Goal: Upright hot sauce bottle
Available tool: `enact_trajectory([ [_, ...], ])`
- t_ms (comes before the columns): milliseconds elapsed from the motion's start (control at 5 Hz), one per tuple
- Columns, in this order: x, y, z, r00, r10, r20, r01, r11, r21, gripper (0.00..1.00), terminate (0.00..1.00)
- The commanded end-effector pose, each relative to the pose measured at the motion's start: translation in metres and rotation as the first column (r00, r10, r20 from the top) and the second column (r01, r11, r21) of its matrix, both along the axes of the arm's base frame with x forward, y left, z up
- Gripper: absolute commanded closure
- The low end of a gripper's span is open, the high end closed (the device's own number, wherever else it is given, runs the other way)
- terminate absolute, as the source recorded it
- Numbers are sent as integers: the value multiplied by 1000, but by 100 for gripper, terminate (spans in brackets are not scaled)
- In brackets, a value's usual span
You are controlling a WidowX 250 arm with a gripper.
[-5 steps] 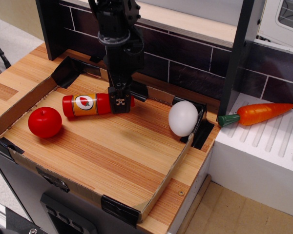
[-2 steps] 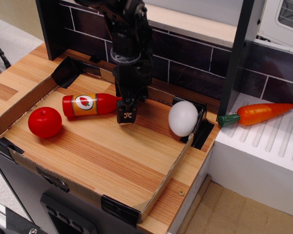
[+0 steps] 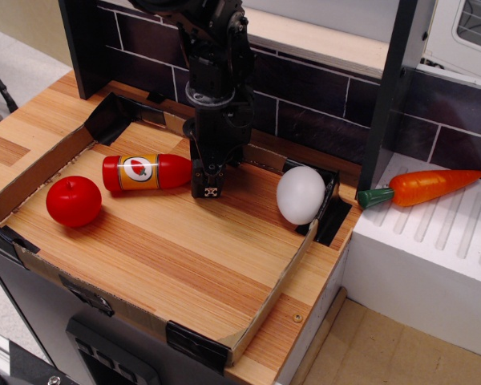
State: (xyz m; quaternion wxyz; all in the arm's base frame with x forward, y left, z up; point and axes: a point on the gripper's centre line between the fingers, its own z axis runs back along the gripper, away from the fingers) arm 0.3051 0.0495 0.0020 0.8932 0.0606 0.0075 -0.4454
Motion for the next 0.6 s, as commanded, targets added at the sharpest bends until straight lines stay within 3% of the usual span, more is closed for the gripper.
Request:
enact_trajectory([
  [0, 12, -11, 24, 991, 11, 133, -11, 1000, -1, 100, 0],
  [400, 1, -18, 58, 977, -4, 212, 46, 979, -197, 100, 0],
])
